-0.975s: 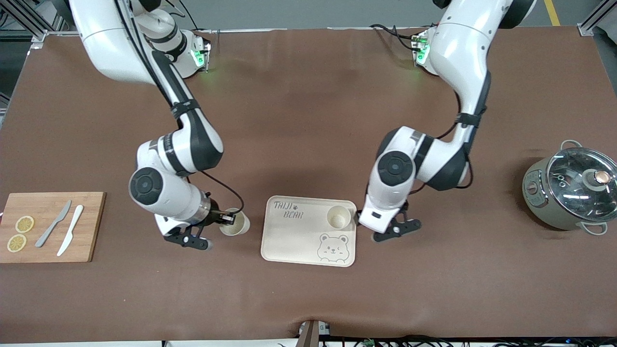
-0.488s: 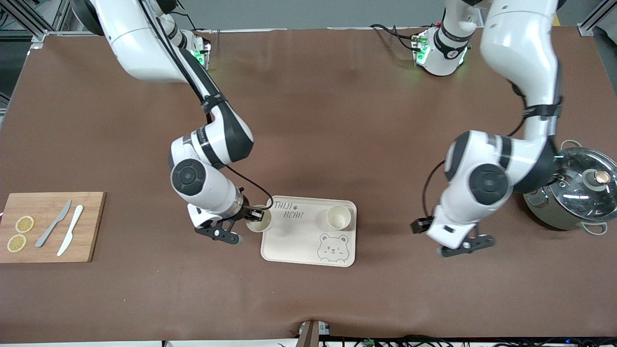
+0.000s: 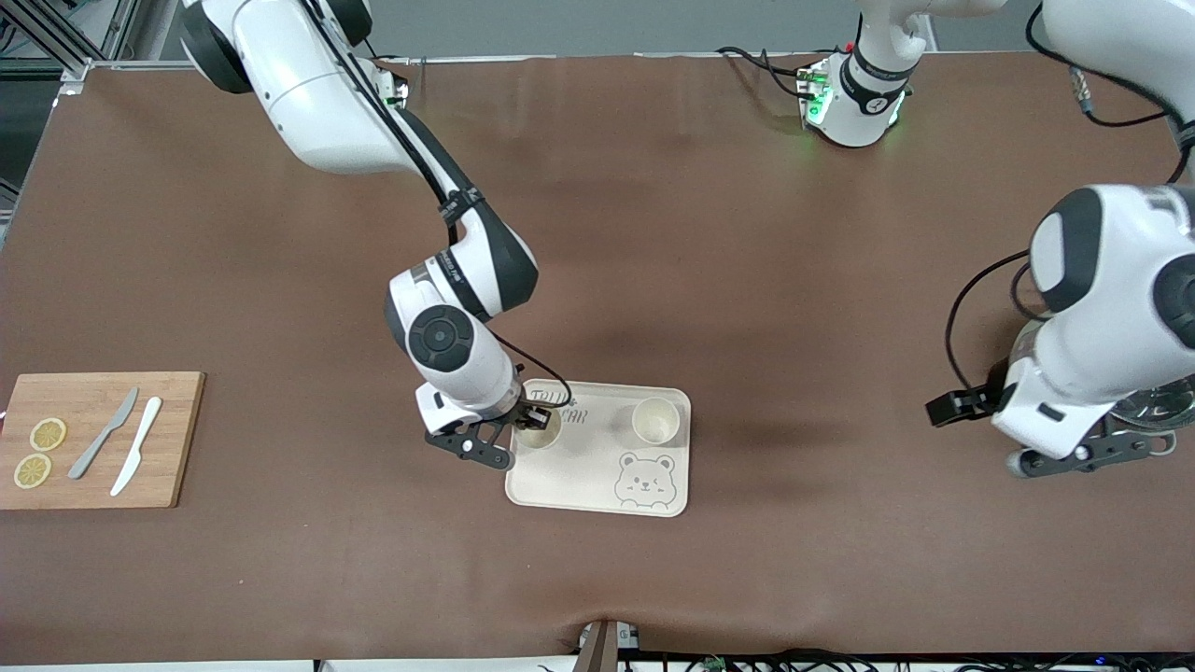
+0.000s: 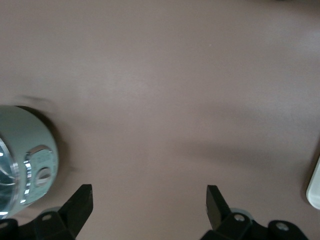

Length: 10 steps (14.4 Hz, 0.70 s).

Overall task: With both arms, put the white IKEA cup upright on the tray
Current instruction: 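Lower the cup onto the tray with the right gripper while the left gripper withdraws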

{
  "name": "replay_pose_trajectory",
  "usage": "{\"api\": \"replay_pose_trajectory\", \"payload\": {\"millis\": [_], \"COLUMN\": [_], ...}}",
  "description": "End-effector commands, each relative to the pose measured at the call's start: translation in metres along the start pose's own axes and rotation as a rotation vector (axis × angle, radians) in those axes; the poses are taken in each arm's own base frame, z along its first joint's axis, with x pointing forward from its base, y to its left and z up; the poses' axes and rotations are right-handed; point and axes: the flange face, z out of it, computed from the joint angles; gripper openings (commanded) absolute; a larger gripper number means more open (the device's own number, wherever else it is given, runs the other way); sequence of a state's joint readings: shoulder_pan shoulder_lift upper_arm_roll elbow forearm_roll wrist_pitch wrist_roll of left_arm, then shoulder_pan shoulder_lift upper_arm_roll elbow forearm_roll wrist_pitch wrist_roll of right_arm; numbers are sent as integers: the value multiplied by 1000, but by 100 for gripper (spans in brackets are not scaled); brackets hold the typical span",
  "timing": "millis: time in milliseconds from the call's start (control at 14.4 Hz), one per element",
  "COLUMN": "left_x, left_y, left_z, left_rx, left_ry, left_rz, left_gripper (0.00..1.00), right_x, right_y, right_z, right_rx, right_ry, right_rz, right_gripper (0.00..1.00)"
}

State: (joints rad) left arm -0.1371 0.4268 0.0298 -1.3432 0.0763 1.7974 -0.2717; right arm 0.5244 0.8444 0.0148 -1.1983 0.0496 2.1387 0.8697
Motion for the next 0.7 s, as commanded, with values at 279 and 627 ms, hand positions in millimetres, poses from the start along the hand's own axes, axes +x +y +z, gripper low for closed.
{"api": "replay_pose_trajectory", "payload": {"millis": [279, 627], "left_x": [-42, -81], "left_y": [-62, -83], "left_z": [-93, -151], "left_rx": [-60, -67], "left_ry": [-19, 1], "left_rz": [176, 159], "left_gripper": [100, 100], "right_x": [-20, -20], "right_y": [-27, -25], "right_z": [51, 55], "right_rx": [10, 4], "right_ry": [81, 82], "right_rz": [38, 38], "right_gripper": [0, 0]}}
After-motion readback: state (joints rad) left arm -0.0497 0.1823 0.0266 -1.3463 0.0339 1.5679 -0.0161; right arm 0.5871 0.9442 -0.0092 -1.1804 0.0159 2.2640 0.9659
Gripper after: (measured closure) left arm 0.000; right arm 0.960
